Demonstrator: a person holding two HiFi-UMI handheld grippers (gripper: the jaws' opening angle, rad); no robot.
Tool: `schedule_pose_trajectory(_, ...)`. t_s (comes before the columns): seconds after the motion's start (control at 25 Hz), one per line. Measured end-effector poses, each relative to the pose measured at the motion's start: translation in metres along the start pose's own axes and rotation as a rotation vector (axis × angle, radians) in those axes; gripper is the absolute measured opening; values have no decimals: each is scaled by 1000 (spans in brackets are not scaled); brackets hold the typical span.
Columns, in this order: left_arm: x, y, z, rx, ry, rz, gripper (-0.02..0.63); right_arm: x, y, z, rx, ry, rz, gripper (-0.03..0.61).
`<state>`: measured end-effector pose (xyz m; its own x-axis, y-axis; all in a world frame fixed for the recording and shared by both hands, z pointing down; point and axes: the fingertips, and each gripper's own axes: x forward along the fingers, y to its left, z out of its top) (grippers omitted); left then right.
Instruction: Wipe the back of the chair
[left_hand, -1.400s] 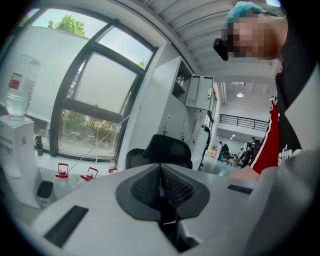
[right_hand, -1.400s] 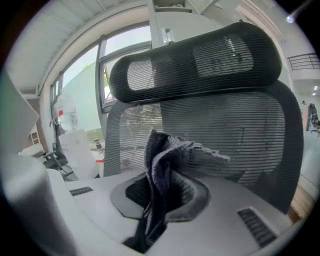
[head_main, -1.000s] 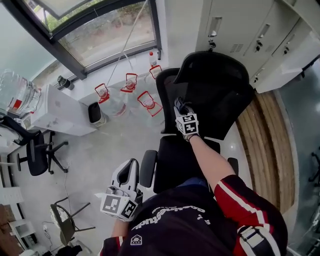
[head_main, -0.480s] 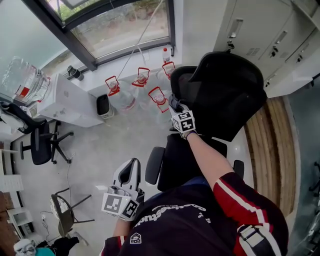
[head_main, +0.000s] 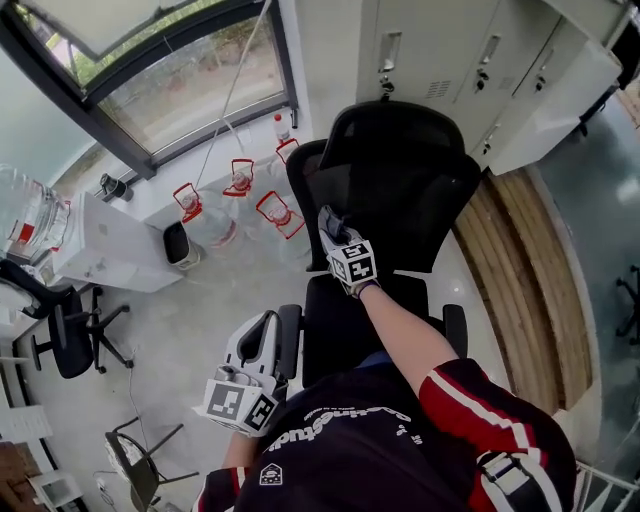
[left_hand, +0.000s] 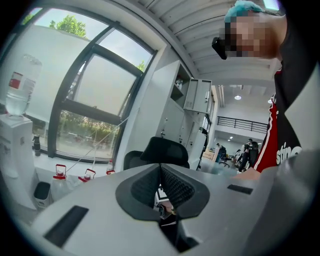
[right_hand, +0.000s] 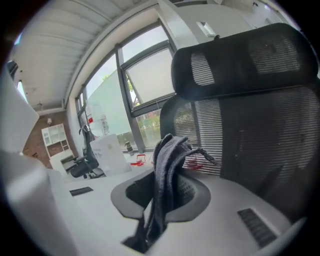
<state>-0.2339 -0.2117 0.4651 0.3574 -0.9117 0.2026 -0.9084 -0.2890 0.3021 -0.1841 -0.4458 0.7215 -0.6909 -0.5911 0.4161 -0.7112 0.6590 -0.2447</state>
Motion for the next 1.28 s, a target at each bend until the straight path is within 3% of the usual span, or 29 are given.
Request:
schedule_pose_trajectory(0.6, 60, -106, -11, 95, 58, -278, 28, -167, -177, -51, 83, -8, -342, 58)
schedule_pose_trajectory(1.0, 88, -127, -44, 101, 151, -330, 26, -225, -264, -115, 134, 57, -504, 58)
schedule_pose_trajectory(1.28, 96, -113, -64, 97, 208, -292, 27, -220, -301, -149, 123, 117, -537, 58)
